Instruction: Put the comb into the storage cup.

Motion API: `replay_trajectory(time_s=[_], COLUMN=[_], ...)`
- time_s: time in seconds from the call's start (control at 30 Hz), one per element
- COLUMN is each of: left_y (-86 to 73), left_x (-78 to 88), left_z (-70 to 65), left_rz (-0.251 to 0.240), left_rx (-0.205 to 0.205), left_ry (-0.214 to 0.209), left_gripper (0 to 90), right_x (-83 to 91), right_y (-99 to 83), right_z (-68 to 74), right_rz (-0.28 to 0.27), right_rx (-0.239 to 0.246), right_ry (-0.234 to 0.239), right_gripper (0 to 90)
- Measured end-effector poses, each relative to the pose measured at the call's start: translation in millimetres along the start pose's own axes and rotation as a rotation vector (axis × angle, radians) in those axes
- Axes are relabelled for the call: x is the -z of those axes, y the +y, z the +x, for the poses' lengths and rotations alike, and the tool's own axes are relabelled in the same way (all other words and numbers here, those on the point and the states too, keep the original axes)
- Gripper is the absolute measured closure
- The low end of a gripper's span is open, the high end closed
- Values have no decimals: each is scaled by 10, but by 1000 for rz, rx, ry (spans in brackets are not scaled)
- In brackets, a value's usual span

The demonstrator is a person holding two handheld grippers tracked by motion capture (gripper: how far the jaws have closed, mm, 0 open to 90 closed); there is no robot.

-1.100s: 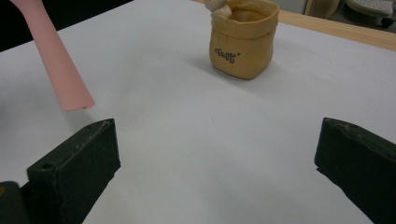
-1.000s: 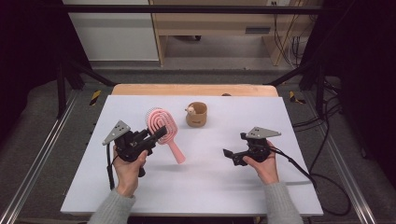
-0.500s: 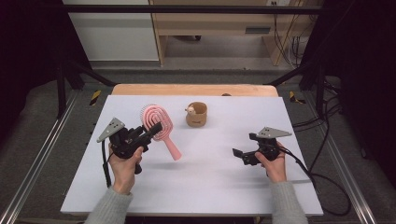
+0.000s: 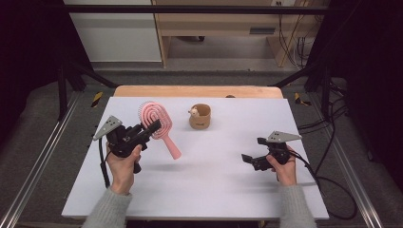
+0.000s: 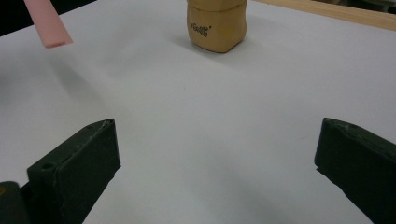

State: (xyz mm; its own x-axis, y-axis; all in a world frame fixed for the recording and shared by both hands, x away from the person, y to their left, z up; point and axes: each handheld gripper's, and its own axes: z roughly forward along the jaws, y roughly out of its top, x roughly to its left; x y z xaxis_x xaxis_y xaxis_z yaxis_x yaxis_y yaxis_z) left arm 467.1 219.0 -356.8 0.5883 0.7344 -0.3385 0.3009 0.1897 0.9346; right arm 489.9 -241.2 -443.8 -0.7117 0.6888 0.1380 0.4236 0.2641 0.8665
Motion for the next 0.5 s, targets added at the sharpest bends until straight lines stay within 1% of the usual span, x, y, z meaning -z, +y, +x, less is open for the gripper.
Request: replay_trajectory(time_s=[0.4, 0.5], left_y=[103, 121], left_x=[-117, -153], left_z=[-33, -38], left_rz=[6, 14], left_rx=[-13, -18], left_ry=[0, -3], left_gripper=[626, 626], right_x=[21, 21], right_y=[-31, -35], right_z=[-43, -50], right_rz=[-4, -3], right_rx=[-10, -13], right_ry=[-10, -11], right_gripper=[6, 6])
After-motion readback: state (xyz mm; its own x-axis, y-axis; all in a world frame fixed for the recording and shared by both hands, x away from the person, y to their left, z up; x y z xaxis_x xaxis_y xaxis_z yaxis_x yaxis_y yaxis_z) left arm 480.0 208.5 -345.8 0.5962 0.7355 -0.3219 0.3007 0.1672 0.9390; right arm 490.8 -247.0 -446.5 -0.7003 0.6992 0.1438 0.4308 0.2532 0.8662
